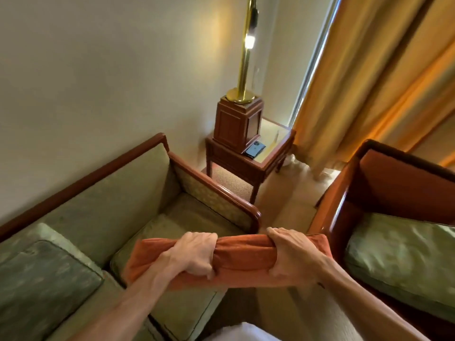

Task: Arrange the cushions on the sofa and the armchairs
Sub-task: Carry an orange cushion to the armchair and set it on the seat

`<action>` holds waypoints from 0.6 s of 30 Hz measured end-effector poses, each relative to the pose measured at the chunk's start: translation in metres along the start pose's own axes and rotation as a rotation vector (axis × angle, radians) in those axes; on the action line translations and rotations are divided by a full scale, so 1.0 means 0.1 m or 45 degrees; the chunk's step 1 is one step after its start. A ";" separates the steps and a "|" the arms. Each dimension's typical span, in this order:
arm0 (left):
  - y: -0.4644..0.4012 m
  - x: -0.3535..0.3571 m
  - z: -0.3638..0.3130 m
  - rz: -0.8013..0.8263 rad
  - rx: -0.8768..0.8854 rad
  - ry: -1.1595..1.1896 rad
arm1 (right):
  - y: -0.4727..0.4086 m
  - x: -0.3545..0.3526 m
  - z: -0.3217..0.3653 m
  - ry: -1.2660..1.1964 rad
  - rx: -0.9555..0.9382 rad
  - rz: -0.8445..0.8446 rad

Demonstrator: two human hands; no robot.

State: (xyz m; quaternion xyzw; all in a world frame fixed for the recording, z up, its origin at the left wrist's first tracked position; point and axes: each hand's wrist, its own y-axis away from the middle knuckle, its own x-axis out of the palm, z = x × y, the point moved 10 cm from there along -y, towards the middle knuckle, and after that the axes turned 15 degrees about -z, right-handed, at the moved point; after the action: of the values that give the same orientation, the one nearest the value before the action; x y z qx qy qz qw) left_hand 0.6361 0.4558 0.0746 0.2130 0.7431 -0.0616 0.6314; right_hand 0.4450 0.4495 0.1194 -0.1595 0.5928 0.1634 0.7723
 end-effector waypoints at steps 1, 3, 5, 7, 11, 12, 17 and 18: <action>-0.14 -0.10 -0.25 0.009 0.059 -0.007 | 0.13 -0.17 -0.19 0.004 0.048 -0.014; -0.43 -0.32 -0.81 0.004 0.178 -0.029 | 0.45 -0.52 -0.60 0.046 0.143 -0.039; -0.73 -0.51 -1.39 -0.027 0.298 -0.050 | 0.76 -0.86 -1.05 0.072 0.241 -0.079; -0.98 -0.67 -1.93 -0.045 0.407 -0.063 | 1.07 -1.14 -1.47 0.071 0.329 -0.104; -1.50 -0.90 -2.97 -0.072 0.587 -0.100 | 1.59 -1.68 -2.29 0.108 0.441 -0.188; -1.62 -0.94 -3.18 -0.071 0.612 -0.090 | 1.68 -1.82 -2.46 0.130 0.461 -0.212; -2.27 -1.10 -4.12 -0.108 0.724 -0.049 | 2.00 -2.34 -3.35 0.206 0.541 -0.311; -2.40 -1.12 -4.26 -0.120 0.734 -0.054 | 2.03 -2.42 -3.51 0.228 0.548 -0.326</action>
State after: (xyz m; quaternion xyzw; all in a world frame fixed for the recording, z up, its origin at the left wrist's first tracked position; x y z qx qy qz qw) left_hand 0.1655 0.3667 0.2230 0.3476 0.6906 -0.3039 0.5567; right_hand -0.0061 0.4617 0.2561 -0.0789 0.6548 -0.0803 0.7474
